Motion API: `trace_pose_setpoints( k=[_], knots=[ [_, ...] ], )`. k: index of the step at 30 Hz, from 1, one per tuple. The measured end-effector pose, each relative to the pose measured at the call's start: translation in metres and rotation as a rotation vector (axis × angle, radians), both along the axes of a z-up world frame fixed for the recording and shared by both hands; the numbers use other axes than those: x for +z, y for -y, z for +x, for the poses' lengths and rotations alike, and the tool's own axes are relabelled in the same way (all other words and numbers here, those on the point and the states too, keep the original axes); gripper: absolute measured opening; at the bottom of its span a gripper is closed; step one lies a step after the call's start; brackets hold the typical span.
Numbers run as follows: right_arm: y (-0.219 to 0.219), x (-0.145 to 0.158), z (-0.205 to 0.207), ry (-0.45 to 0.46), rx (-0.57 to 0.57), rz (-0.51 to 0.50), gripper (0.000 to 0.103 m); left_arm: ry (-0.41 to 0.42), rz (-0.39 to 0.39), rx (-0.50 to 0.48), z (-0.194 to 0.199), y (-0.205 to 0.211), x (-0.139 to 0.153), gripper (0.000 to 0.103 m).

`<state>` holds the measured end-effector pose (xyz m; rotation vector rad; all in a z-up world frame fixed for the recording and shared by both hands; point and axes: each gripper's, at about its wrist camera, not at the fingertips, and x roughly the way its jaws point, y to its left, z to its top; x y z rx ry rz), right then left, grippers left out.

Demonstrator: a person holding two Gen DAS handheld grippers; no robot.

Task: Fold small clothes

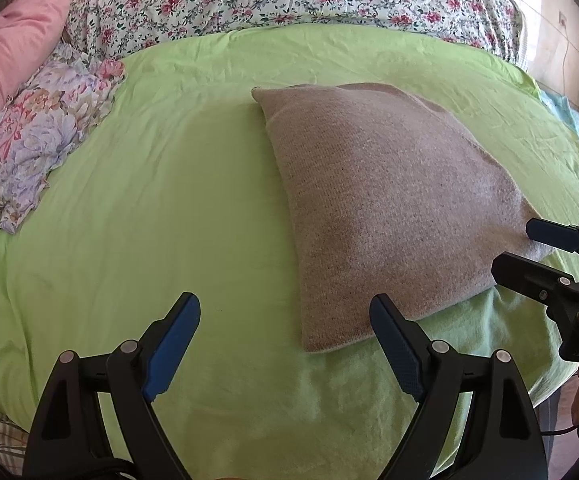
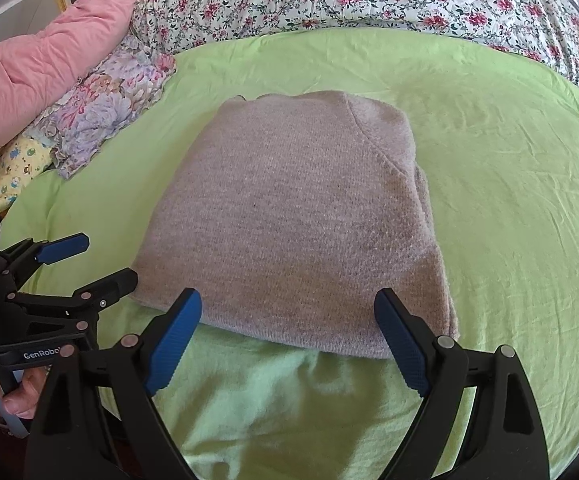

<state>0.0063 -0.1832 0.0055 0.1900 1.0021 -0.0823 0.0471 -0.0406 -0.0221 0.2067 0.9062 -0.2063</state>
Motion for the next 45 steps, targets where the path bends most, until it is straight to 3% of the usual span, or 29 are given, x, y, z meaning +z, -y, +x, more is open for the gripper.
trace_pose_setpoints(
  k=[45],
  knots=[
    [-0.0005,0.0044,0.0009,0.013,-0.006,0.009,0.089,0.006,-0.015,0.003,-0.0026,0.0064,0.0068,0.088]
  ],
)
